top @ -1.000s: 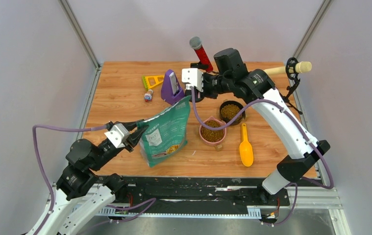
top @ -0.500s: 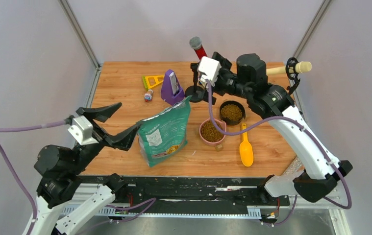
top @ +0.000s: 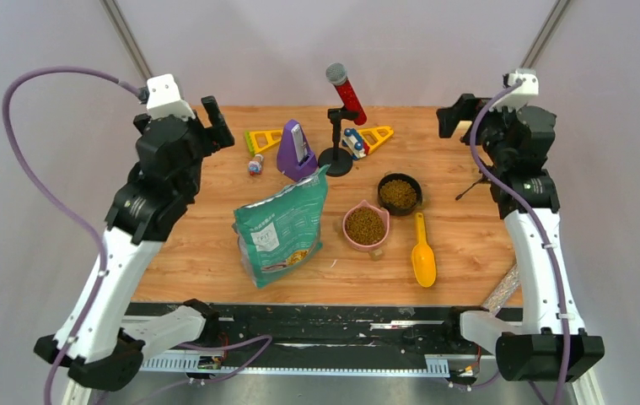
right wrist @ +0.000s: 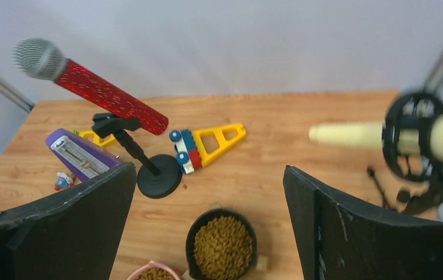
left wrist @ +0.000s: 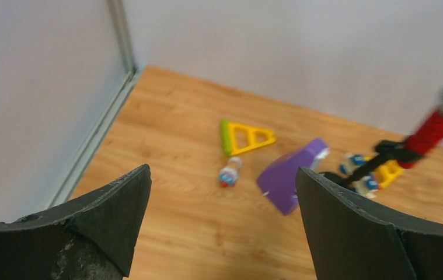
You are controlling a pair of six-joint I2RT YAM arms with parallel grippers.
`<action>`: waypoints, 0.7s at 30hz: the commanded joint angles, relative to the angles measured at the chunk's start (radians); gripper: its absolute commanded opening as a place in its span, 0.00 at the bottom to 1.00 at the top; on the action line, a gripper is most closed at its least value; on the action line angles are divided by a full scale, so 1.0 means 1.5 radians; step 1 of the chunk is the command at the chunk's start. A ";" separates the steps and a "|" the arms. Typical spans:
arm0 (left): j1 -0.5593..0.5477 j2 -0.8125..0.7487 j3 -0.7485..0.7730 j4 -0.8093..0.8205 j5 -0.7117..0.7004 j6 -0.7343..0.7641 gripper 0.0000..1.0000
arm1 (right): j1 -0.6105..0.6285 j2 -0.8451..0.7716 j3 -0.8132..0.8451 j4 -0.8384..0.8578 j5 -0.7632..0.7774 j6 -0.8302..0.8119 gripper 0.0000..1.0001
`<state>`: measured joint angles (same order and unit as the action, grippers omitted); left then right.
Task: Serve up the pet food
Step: Reset both arms
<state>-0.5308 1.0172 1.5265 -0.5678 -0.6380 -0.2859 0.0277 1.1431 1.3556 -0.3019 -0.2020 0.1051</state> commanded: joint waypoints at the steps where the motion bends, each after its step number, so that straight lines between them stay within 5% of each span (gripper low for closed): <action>1: 0.156 0.012 -0.033 -0.076 0.022 -0.114 1.00 | -0.058 -0.047 -0.110 0.035 0.021 0.197 1.00; 6: 0.307 -0.010 -0.160 -0.091 0.102 -0.184 1.00 | -0.063 -0.152 -0.261 0.061 0.084 0.233 1.00; 12: 0.326 -0.114 -0.320 -0.089 0.107 -0.229 1.00 | -0.063 -0.269 -0.380 0.067 0.126 0.260 1.00; 21: 0.326 -0.206 -0.384 -0.094 0.152 -0.212 1.00 | -0.063 -0.346 -0.425 0.057 0.177 0.266 1.00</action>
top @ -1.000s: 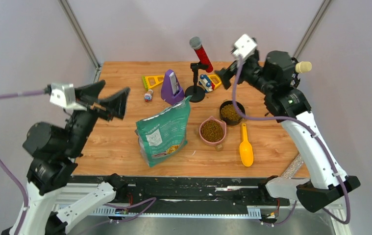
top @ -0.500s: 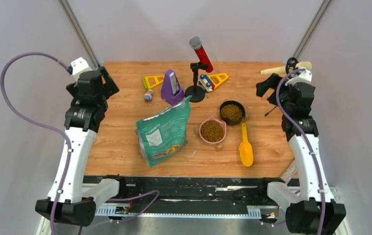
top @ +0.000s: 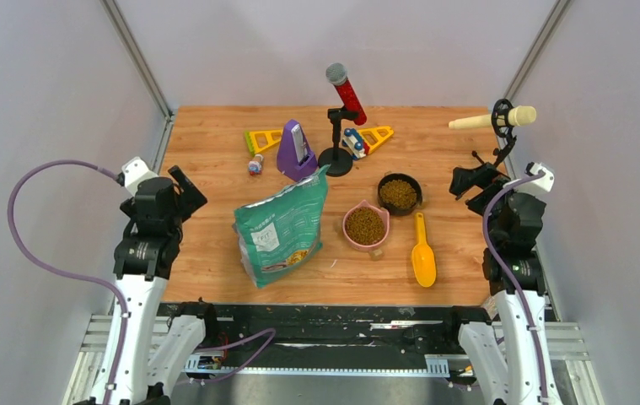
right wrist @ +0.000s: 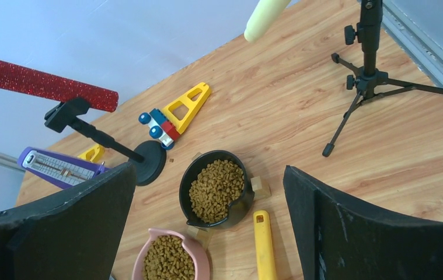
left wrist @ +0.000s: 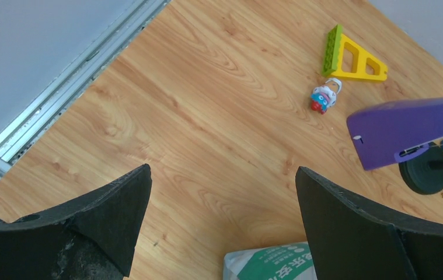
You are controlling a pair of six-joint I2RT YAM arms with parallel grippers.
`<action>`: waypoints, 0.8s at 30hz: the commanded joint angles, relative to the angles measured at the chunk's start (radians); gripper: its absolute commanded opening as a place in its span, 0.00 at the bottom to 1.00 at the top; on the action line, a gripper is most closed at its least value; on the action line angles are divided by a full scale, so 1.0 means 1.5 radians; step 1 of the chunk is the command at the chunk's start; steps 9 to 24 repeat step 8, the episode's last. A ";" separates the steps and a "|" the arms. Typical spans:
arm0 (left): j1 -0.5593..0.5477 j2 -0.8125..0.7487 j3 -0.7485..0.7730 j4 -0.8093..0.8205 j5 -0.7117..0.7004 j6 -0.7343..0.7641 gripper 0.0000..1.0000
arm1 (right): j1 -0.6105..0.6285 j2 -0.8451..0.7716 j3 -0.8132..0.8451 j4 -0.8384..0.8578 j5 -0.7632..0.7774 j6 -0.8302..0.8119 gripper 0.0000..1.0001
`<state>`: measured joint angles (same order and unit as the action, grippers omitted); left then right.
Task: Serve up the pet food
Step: Reset both arms
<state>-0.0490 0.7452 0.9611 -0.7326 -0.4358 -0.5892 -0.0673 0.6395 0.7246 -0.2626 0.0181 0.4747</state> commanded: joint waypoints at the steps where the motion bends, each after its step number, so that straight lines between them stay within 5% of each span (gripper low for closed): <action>1: 0.005 -0.033 -0.009 0.015 0.019 -0.009 1.00 | 0.000 -0.010 -0.005 0.032 0.029 0.021 1.00; 24: 0.005 -0.050 -0.012 0.016 0.032 -0.001 1.00 | 0.000 0.001 0.000 0.027 0.027 0.021 1.00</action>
